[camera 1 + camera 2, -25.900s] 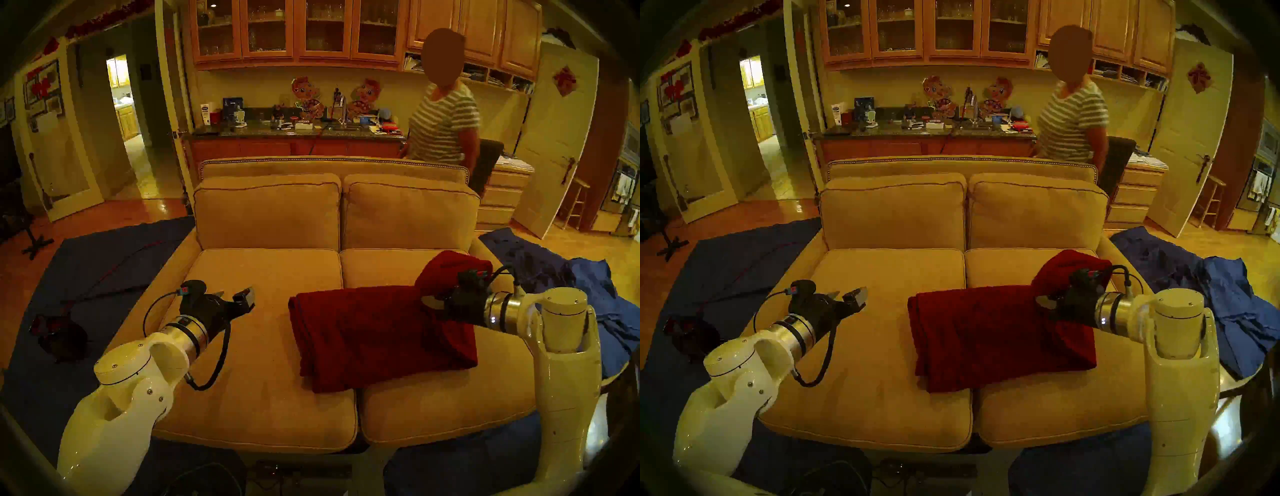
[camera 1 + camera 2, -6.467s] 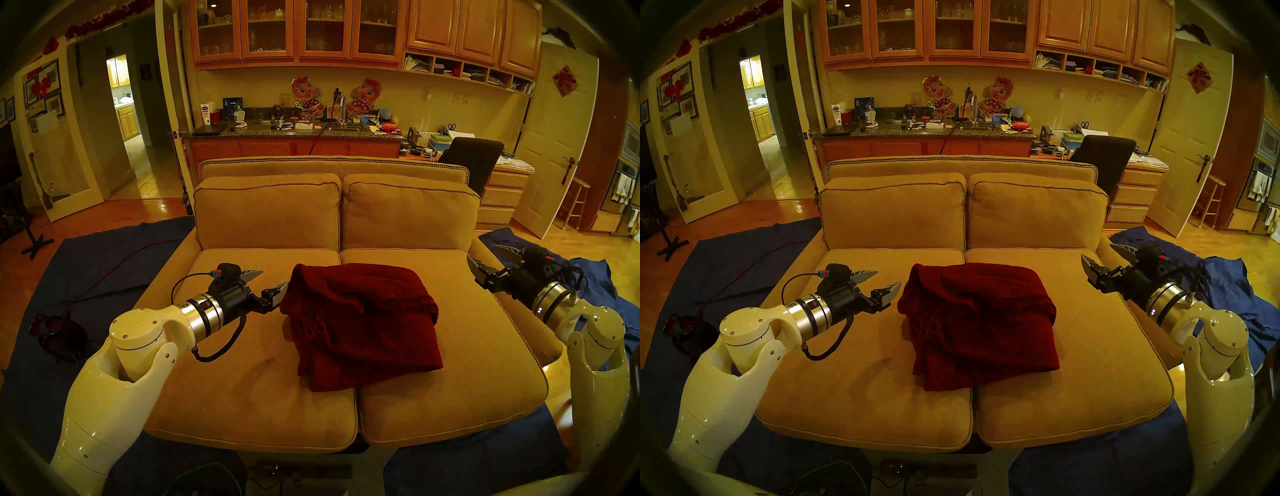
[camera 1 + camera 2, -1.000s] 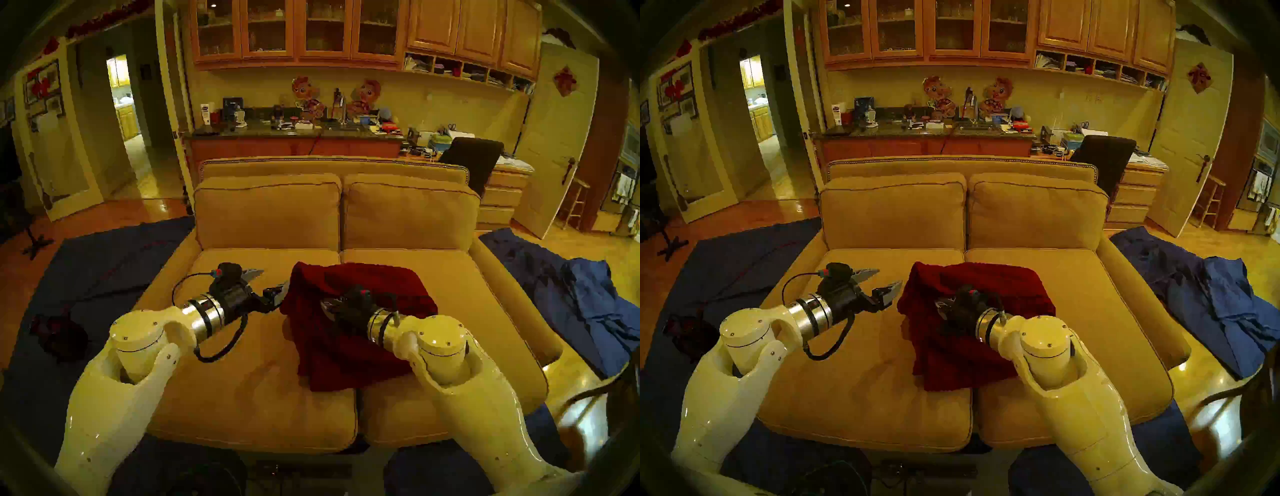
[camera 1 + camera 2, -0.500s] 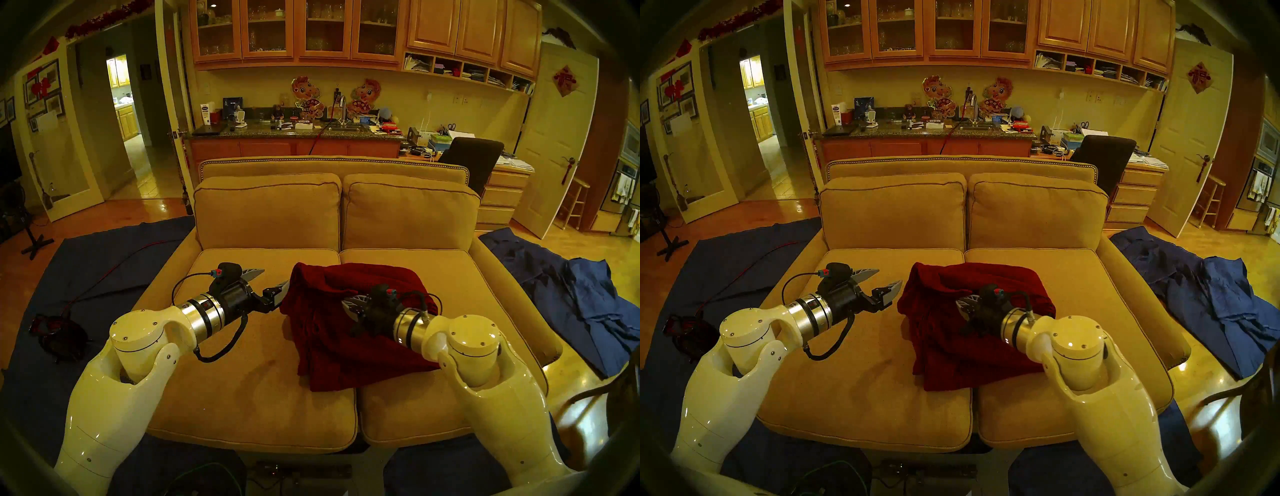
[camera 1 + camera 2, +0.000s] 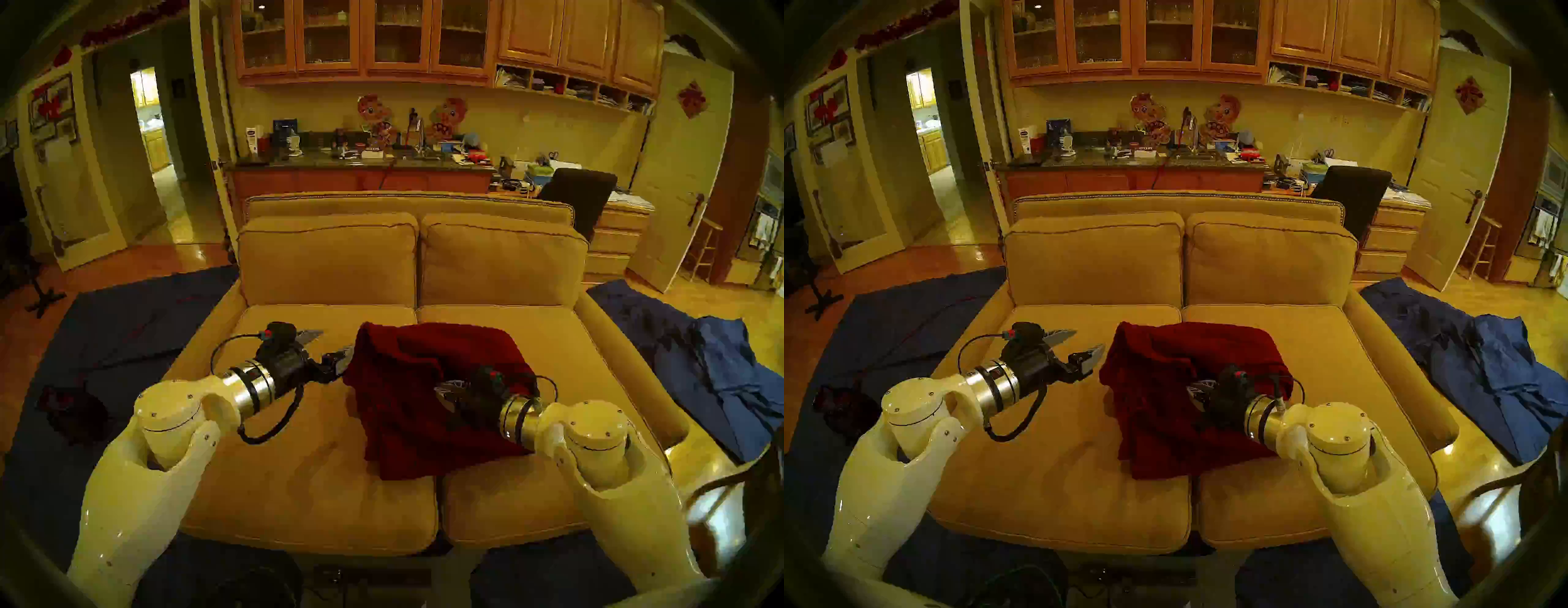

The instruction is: Fold the blanket in half twice

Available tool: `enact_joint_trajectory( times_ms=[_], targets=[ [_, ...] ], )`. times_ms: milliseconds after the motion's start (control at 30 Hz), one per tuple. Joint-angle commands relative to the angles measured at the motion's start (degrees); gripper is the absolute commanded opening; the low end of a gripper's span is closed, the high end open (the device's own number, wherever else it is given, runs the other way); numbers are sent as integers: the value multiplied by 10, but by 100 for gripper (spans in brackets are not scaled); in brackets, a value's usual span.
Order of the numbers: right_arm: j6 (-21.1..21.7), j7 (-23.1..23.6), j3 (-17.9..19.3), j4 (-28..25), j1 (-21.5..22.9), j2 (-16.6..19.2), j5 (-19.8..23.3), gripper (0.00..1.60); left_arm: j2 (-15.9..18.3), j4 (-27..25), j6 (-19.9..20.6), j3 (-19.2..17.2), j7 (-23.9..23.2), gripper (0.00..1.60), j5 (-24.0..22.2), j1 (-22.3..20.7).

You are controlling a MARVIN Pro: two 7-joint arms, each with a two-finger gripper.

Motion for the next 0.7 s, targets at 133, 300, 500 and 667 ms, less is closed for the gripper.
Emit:
enact_joint_trajectory(
  times_ms=[133, 300, 500, 667],
  targets=[
    [-20, -30, -8, 42, 70, -31, -14, 56, 1, -6, -1, -2, 0, 160, 1, -4],
    [-24, -37, -19, 50, 83, -43, -16, 55, 1, -6, 0, -2, 0, 160, 1, -4],
    [-23, -39, -40, 56, 87, -53, -21, 56, 1, -6, 0, -2, 0, 160, 1, -4],
    [-21, -38, -57, 52, 88, -58, -24, 56, 0, -6, 0, -2, 0, 160, 2, -4]
  ],
)
